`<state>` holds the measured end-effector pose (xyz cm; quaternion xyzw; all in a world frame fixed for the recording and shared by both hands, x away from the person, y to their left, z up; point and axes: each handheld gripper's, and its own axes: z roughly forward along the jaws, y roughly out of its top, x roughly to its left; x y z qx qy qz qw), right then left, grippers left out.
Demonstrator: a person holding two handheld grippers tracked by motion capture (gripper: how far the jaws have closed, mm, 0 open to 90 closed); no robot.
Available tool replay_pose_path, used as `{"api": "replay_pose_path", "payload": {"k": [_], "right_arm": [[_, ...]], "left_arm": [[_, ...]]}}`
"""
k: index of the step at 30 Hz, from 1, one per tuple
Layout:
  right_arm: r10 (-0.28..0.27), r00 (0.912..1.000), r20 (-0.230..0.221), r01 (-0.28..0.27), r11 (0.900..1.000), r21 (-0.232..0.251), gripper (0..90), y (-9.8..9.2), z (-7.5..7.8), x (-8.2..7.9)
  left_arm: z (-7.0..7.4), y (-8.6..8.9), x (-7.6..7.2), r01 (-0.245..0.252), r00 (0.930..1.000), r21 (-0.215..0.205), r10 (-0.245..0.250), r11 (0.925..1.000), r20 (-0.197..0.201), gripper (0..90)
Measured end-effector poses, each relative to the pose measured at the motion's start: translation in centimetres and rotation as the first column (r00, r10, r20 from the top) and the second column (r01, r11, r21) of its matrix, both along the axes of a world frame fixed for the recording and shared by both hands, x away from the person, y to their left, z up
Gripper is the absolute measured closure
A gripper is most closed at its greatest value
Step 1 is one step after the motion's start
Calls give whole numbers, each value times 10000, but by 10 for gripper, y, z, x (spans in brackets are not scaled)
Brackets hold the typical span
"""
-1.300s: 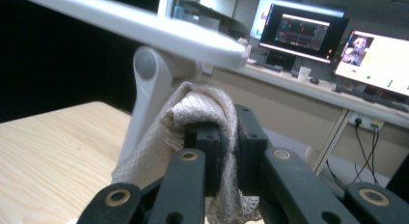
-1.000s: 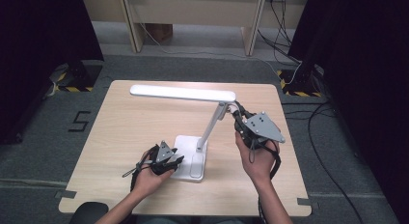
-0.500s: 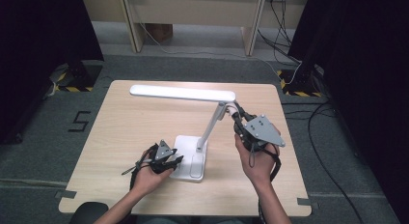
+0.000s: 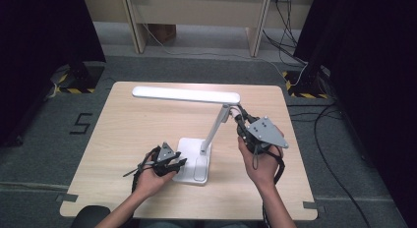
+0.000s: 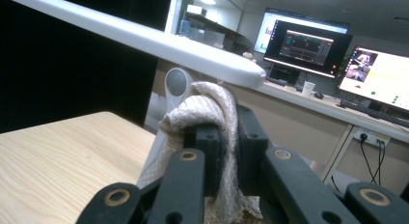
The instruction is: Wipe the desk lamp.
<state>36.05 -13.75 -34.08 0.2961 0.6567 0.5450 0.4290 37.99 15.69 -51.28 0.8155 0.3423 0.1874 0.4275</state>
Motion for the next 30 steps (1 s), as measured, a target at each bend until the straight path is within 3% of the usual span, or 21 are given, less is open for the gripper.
{"api": "replay_pose_path", "payload": {"k": [30], "right_arm": [[38,9995,-321,-45,9998,-198,835,6,-12,3]], "left_arm": [[-1,-1,-2,-30,9999,45,30,10000,110,612]]}}
